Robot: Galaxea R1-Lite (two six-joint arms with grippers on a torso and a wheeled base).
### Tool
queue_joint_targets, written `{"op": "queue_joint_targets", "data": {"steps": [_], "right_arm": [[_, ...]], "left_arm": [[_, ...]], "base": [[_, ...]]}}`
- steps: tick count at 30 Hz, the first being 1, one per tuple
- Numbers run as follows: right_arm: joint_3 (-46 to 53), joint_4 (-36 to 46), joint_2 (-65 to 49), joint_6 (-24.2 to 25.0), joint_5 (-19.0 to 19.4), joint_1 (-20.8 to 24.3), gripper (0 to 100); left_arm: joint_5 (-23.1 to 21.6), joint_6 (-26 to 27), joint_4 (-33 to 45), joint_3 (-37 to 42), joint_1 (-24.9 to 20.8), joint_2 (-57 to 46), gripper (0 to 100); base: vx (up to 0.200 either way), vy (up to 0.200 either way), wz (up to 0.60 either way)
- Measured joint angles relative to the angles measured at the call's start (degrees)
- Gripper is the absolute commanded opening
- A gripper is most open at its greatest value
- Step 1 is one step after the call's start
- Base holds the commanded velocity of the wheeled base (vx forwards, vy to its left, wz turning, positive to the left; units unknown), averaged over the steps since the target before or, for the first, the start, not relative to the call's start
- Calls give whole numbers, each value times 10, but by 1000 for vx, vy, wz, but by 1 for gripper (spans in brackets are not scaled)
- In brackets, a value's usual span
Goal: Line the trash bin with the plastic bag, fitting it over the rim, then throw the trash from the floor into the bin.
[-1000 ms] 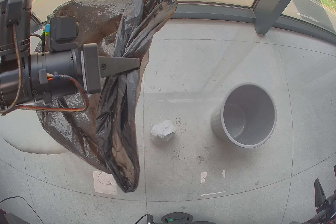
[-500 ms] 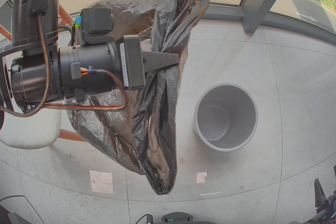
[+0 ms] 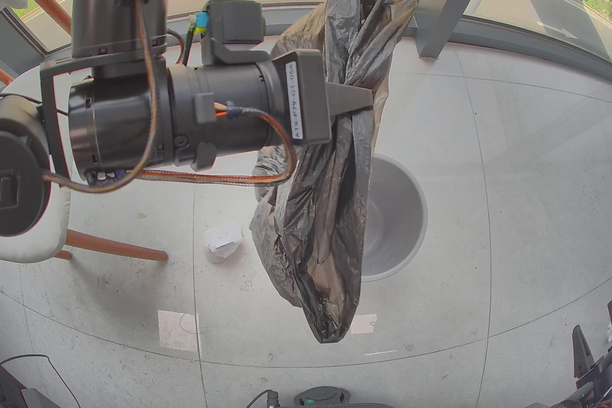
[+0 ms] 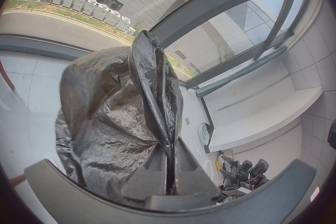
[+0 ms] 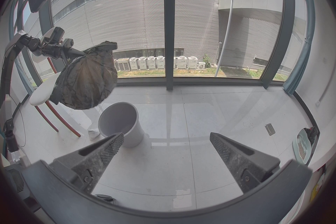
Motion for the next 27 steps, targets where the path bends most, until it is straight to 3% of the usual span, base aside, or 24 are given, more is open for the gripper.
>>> {"op": "queue_joint_targets", "data": {"steps": [11, 19, 27], "right_arm": [[0, 0, 0, 0, 0, 0, 100], [0, 0, 0, 1, 0, 0, 100], [0, 0, 0, 1, 0, 0, 100]], "left_arm": [[1, 3, -1, 6, -3, 24, 0], [2, 2, 3, -3, -40, 23, 0], [2, 1, 58, -30, -54, 7, 0]], "base": [[0, 0, 0], [0, 0, 0], [0, 0, 0]]}}
